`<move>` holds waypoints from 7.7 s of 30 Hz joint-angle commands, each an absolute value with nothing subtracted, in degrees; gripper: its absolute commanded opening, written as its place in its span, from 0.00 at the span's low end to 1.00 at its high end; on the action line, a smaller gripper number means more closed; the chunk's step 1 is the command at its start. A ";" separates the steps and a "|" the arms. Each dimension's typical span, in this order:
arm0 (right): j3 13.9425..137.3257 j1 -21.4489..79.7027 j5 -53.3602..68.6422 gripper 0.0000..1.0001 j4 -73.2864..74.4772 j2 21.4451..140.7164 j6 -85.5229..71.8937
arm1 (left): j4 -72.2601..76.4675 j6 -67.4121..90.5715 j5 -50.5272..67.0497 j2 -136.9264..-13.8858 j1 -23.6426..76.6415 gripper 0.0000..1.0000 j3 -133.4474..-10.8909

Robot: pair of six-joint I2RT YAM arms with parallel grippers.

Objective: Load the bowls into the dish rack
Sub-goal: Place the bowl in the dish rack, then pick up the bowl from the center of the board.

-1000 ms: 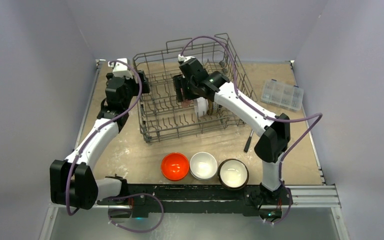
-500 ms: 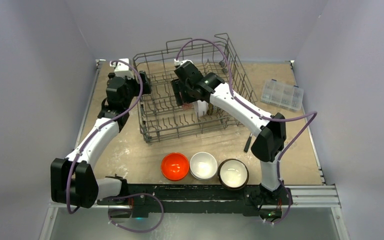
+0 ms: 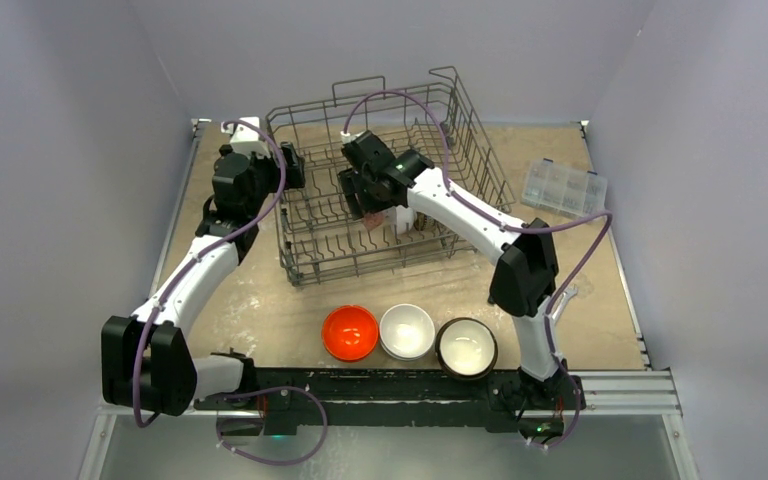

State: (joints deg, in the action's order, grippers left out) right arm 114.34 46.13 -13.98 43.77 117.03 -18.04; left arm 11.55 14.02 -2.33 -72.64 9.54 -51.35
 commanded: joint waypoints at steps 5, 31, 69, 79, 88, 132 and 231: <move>116.51 46.40 -13.12 0.00 42.21 117.31 -17.18 | 14.69 15.03 -0.73 -72.84 9.49 0.99 -52.03; 115.76 46.40 -12.38 0.78 43.12 117.95 -18.54 | 14.79 15.38 -0.26 -73.29 9.54 0.99 -52.15; 114.85 46.19 -11.62 0.92 42.59 111.71 -18.38 | 15.35 14.94 3.18 -72.07 9.54 0.99 -52.08; 99.54 37.26 7.34 0.93 30.85 98.84 -20.25 | 17.27 18.82 8.17 -71.44 13.74 0.99 -52.29; 83.23 23.42 22.62 0.95 21.28 83.93 -22.76 | 3.54 22.55 13.27 -72.21 25.72 0.99 -59.58; 73.39 13.07 41.09 0.96 13.22 68.00 -24.87 | -12.43 22.82 14.57 -60.97 56.83 0.75 -48.25; 71.02 13.02 34.29 0.97 15.47 60.97 -23.99 | -17.78 -18.64 15.37 -80.38 77.05 0.28 -49.46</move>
State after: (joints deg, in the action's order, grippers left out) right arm 71.00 13.06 33.12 17.26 61.23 -24.43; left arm -18.48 -17.74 14.61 -79.18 76.53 -48.01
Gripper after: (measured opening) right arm 0.966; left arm 0.328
